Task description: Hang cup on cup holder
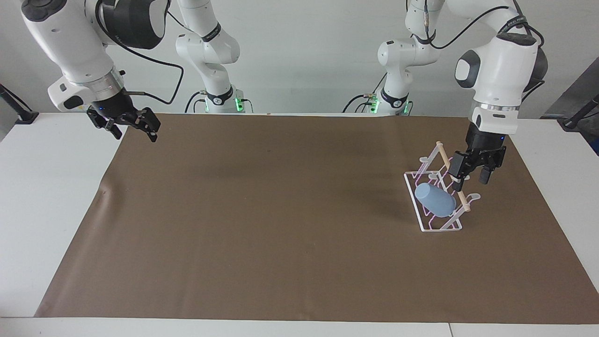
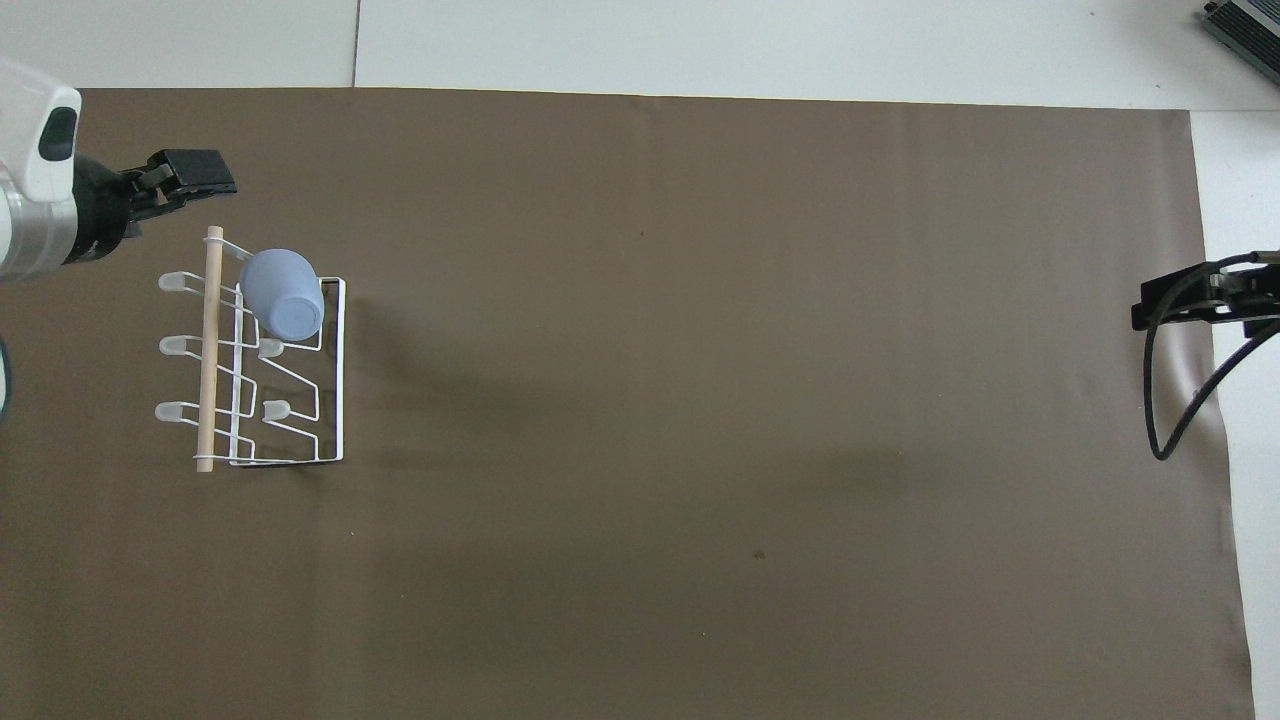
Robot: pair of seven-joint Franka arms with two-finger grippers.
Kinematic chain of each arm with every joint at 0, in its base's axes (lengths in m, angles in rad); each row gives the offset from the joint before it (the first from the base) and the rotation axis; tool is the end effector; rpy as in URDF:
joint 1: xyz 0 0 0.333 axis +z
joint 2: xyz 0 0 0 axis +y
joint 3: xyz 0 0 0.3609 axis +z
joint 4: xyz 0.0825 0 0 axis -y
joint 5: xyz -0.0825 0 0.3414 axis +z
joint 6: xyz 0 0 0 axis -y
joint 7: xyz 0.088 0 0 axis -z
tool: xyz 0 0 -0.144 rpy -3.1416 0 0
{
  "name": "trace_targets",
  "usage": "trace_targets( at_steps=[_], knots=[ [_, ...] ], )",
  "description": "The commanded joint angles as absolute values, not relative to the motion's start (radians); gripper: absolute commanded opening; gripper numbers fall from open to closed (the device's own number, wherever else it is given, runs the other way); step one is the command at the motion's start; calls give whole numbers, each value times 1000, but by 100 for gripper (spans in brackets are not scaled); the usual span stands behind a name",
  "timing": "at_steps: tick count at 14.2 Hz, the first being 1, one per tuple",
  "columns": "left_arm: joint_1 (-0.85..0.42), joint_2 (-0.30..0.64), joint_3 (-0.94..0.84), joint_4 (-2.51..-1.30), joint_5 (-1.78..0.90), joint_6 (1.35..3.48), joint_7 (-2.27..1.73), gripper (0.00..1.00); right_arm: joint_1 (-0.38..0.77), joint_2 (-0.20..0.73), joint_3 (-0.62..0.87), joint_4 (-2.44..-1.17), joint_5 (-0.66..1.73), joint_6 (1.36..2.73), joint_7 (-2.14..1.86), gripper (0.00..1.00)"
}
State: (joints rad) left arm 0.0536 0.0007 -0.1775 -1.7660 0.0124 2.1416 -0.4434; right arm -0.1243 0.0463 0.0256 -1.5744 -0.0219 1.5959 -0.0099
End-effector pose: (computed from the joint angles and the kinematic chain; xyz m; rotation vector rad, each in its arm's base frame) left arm 0.5641 -0.0693 0.6065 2.9609 0.4699 0.5508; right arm 0.5257 -0.0555 0.6090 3.1190 -0.1373 -0.0404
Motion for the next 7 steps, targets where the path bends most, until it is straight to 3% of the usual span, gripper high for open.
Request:
trace_targets(
  at_steps=[1, 7],
  knots=[
    [44, -2, -178, -1671, -3, 1964, -387, 100, -129, 29, 25, -1595, -18, 1618, -29, 100],
    [55, 5, -173, -1502, 2, 1625, -169, 100, -135, 34, 25, -1597, -18, 1620, -35, 100]
  ],
)
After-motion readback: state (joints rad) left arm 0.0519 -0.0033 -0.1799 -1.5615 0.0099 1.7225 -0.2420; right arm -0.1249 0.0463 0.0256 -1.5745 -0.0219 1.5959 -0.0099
